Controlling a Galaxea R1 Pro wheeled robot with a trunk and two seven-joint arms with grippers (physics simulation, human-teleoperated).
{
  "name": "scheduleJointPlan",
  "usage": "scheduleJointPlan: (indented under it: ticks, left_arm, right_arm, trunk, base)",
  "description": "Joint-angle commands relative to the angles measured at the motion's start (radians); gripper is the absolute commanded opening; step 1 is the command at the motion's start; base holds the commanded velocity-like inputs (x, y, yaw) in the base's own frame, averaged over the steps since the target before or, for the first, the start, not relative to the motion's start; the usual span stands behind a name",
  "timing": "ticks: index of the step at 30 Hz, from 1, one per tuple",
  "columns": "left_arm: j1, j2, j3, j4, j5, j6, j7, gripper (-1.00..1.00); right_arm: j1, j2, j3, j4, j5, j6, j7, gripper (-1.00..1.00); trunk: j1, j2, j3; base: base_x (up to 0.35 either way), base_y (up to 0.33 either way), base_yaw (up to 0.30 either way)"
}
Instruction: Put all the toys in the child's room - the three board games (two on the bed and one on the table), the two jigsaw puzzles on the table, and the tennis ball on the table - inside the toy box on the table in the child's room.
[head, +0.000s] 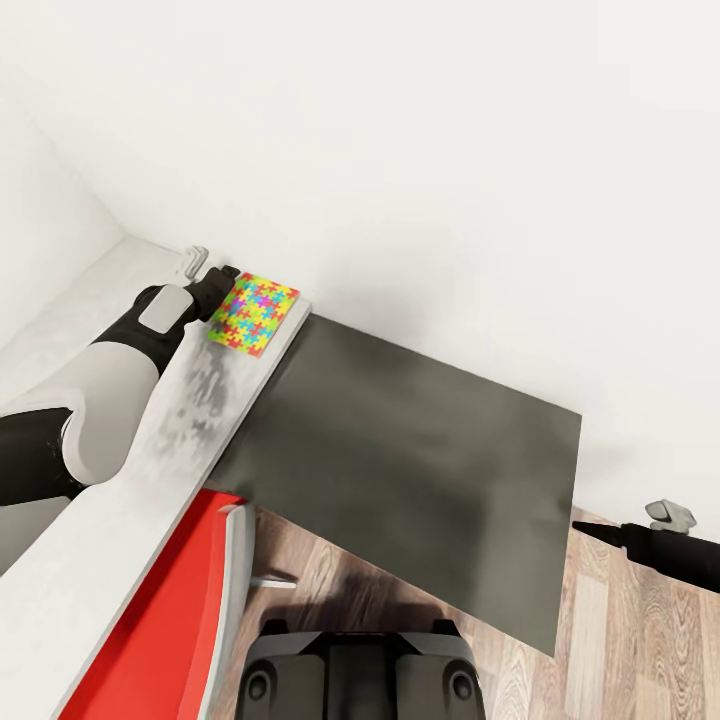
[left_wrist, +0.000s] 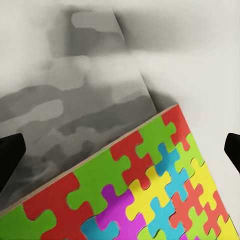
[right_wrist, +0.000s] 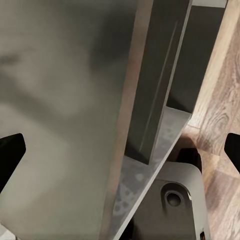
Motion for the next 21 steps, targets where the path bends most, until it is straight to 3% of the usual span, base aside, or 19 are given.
scheduleJointPlan:
  ticks: [1, 9, 21]
  left_arm:
    - [0.000, 0.000, 0.002, 0.055, 0.014, 0.005, 0.007, 1.00]
    - [0.000, 0.000, 0.002, 0.055, 0.014, 0.005, 0.007, 1.00]
    - [0.000, 0.000, 0.002, 0.055, 0.014, 0.005, 0.007, 1.00]
  right_arm:
    - [-0.001, 0.000, -0.001, 0.000, 0.006, 0.005, 0.007, 1.00]
    - [-0.001, 0.001, -0.001, 0.000, 0.006, 0.005, 0.007, 1.00]
    - [-0.001, 0.002, -0.001, 0.000, 0.006, 0.005, 0.006, 1.00]
  trunk:
    - [0.001, -0.001, -0.001]
    - [0.001, -0.001, -0.001]
    - [0.001, -0.001, -0.001]
  base:
    - [0.000, 0.000, -0.006]
    - [0.000, 0.000, -0.011]
    - [0.000, 0.000, -0.107]
